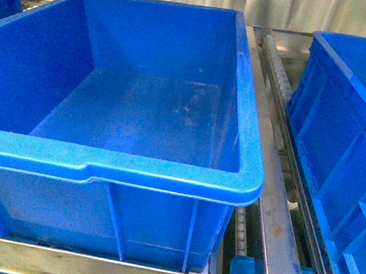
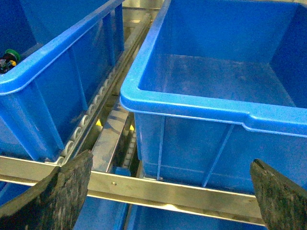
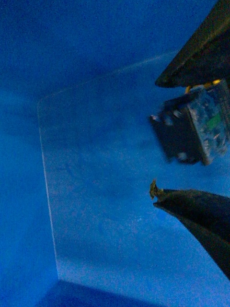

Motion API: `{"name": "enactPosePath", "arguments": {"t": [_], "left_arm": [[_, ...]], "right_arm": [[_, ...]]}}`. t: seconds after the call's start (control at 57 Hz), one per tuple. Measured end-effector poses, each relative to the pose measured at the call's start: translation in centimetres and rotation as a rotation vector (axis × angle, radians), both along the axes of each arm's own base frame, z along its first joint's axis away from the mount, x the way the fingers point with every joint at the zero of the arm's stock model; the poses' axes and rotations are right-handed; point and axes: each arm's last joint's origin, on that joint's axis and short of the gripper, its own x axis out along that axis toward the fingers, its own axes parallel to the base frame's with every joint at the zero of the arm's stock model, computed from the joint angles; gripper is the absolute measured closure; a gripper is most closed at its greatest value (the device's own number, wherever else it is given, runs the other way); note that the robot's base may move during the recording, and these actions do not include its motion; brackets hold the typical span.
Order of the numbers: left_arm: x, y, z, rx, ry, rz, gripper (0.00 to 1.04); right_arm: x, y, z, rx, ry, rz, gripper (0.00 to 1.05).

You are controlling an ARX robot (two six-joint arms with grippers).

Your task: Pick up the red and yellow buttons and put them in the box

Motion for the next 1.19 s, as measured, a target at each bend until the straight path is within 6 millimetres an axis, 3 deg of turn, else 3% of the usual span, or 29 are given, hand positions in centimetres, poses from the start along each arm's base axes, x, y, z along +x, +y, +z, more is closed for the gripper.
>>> {"name": "enactPosePath", "arguments": {"t": [0.14,0.246,0.456,0.561,0.737,0.842,0.93,1.193], "left_arm": [[0.0,0.0,0.0,0.000,0.000,0.000,0.08],[0.0,0.0,0.0,0.000,0.000,0.000,0.08],[0.0,0.0,0.0,0.000,0.000,0.000,0.08],[0.0,0.0,0.0,0.000,0.000,0.000,0.08],[0.0,0.0,0.0,0.000,0.000,0.000,0.08],[0.0,0.0,0.0,0.000,0.000,0.000,0.08],[0.0,0.0,0.0,0.000,0.000,0.000,0.08],[0.0,0.0,0.0,0.000,0.000,0.000,0.08]], "right_arm": [[-0.7,0.3,0.7,0.043,-0.039,0.076,0.19],[-2.6,1.3,1.8,0.079,-0.100,0.134,0.05],[-8.7,3.9,4.7,0.196,-0.232,0.218,0.06],[-11.7,5.3,4.8,0.234,-0.255,0.231,0.06],[-14.7,7.7,4.7,0.293,-0.304,0.205,0.06],[-16.4,9.4,3.9,0.126,-0.313,0.104,0.22],[-18.1,10.7,2.1,-0.006,-0.297,0.095,0.38],[-20.3,12.2,-0.6,-0.082,-0.281,0.116,0.80]]}}
